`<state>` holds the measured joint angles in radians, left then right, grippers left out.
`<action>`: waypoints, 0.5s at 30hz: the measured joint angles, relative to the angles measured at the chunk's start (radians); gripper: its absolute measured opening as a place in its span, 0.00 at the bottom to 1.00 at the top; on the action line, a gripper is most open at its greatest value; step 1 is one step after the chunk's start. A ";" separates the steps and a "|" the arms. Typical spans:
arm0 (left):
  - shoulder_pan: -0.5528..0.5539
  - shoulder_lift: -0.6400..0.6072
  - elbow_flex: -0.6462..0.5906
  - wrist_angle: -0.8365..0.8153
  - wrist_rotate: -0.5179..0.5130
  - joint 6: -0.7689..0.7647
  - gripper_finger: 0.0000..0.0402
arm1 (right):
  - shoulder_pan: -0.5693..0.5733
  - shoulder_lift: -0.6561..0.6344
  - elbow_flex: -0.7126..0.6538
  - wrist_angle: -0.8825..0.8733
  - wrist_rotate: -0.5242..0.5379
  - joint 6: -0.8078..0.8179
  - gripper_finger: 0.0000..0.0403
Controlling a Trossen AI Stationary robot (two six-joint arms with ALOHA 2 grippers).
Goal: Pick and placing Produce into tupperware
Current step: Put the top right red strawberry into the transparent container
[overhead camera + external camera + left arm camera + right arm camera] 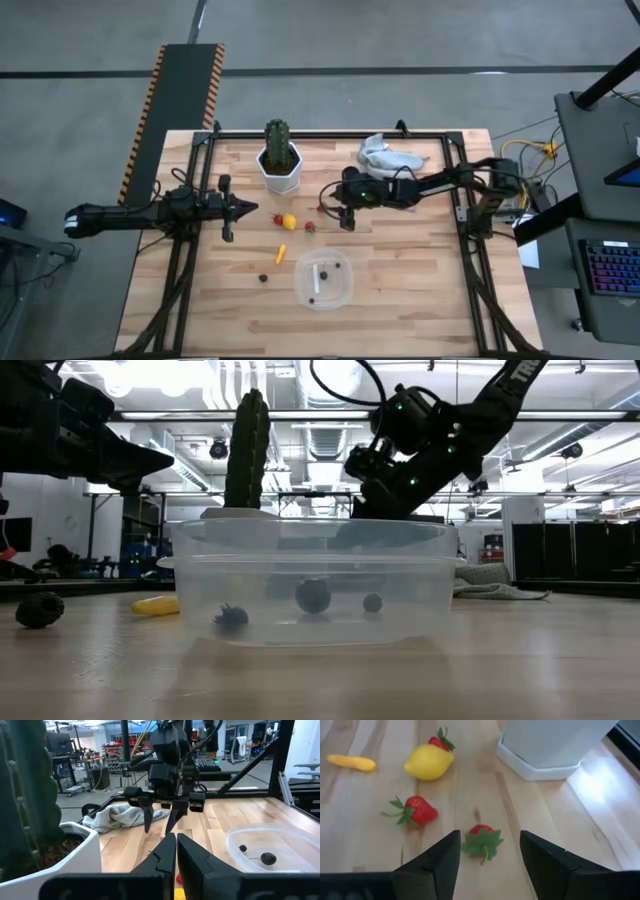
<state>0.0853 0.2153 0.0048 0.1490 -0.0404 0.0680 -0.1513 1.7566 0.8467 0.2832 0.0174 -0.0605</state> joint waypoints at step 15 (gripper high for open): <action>0.000 0.004 0.000 0.000 -0.001 -0.003 0.00 | 0.000 0.075 0.000 0.032 -0.024 0.016 0.49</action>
<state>0.0853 0.2195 0.0048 0.1490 -0.0410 0.0650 -0.1513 1.8314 0.8467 0.3153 -0.0071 -0.0441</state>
